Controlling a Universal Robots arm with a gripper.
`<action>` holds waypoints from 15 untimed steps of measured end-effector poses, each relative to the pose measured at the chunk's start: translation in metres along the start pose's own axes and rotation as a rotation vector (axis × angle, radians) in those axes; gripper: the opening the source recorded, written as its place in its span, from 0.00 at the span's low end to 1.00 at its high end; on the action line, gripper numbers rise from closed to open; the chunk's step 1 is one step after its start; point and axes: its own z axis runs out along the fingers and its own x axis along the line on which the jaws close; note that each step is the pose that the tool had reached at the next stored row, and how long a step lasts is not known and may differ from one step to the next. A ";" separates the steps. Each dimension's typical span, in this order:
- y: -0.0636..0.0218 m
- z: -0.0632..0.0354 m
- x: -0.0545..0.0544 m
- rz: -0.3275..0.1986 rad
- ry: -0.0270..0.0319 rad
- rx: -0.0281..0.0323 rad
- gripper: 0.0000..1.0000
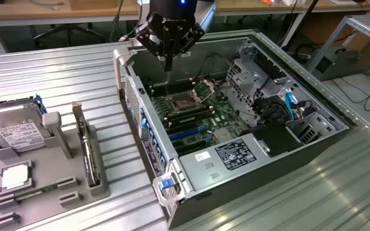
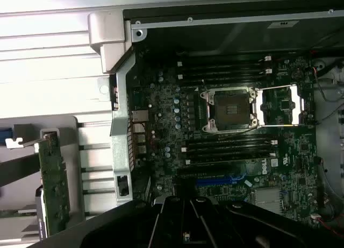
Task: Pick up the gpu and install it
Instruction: 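Reach for the gpu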
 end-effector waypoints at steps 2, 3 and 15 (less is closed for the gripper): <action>0.0000 0.0000 0.000 0.000 0.0000 0.0000 0.11; 0.0000 0.0000 0.000 0.000 0.0000 0.0000 0.11; -0.0003 -0.0002 0.005 0.000 0.0001 0.0001 0.11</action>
